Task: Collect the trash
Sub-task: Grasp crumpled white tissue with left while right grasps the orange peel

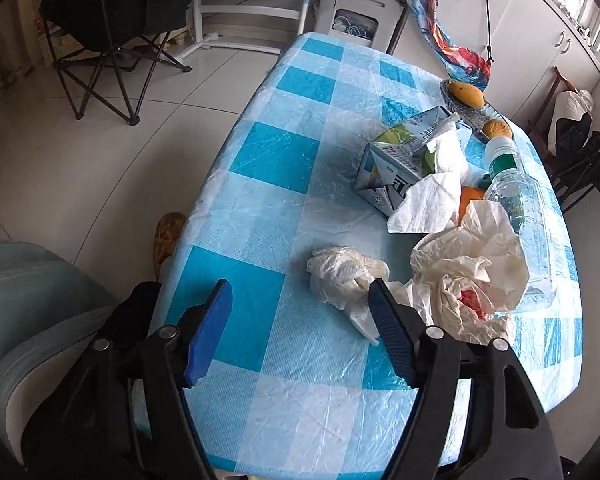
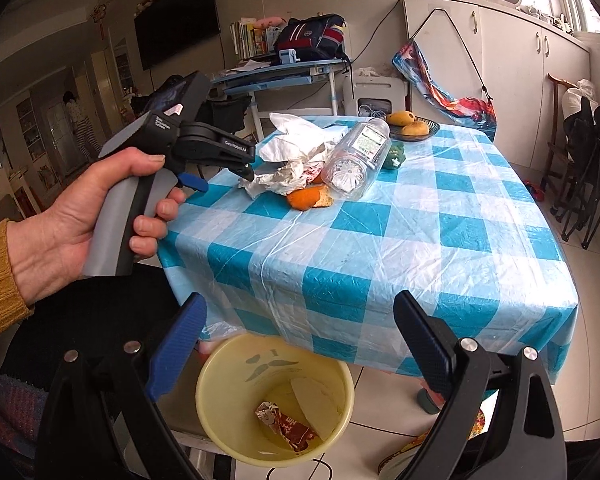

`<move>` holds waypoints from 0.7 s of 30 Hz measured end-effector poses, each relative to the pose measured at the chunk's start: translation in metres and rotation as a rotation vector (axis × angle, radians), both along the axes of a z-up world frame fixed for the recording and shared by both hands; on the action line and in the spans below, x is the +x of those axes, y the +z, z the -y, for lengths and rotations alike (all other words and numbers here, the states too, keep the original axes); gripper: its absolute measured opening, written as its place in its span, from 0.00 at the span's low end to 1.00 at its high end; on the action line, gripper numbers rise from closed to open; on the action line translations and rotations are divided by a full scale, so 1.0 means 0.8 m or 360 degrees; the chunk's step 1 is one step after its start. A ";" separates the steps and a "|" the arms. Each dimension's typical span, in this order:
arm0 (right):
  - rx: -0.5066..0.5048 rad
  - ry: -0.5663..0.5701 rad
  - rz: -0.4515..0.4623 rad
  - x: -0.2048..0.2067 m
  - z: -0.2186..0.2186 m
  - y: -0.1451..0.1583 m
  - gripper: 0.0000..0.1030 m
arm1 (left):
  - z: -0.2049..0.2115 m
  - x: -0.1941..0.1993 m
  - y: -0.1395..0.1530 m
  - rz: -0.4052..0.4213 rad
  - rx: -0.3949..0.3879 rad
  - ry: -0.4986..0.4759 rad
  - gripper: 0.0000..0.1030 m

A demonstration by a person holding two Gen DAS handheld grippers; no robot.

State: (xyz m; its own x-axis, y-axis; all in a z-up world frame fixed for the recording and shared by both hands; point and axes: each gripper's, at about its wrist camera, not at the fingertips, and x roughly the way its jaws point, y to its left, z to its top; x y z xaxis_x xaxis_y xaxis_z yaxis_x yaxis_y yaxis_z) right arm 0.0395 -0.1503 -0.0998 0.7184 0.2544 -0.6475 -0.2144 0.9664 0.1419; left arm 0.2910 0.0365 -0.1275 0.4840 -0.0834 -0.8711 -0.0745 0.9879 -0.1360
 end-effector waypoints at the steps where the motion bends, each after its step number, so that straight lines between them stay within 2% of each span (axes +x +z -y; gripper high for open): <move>1: -0.0007 -0.0002 -0.0002 0.003 0.000 0.001 0.88 | 0.004 0.004 0.000 0.0017 0.0030 -0.0008 0.61; 3: -0.0021 0.0017 -0.0008 0.012 -0.004 0.001 0.88 | 0.010 0.011 -0.001 0.0028 0.0023 -0.0065 0.46; 5: -0.0036 0.0046 -0.0015 0.027 -0.009 0.000 0.88 | 0.017 0.015 -0.002 0.0023 0.0011 -0.0139 0.18; 7: -0.0052 0.0060 -0.0030 0.046 -0.014 -0.001 0.88 | 0.021 0.012 -0.001 0.0022 -0.0008 -0.0181 0.10; 12: -0.0065 0.0088 -0.0091 0.101 -0.022 -0.017 0.87 | 0.008 -0.013 0.008 0.0093 -0.0036 -0.0200 0.06; 17: -0.0108 0.0114 -0.0143 0.143 -0.032 -0.032 0.80 | -0.017 -0.039 0.022 0.0162 -0.0123 -0.0223 0.06; 21: -0.0119 0.0115 -0.0225 0.170 -0.039 -0.048 0.72 | -0.031 -0.051 0.024 0.0143 -0.0170 -0.0220 0.06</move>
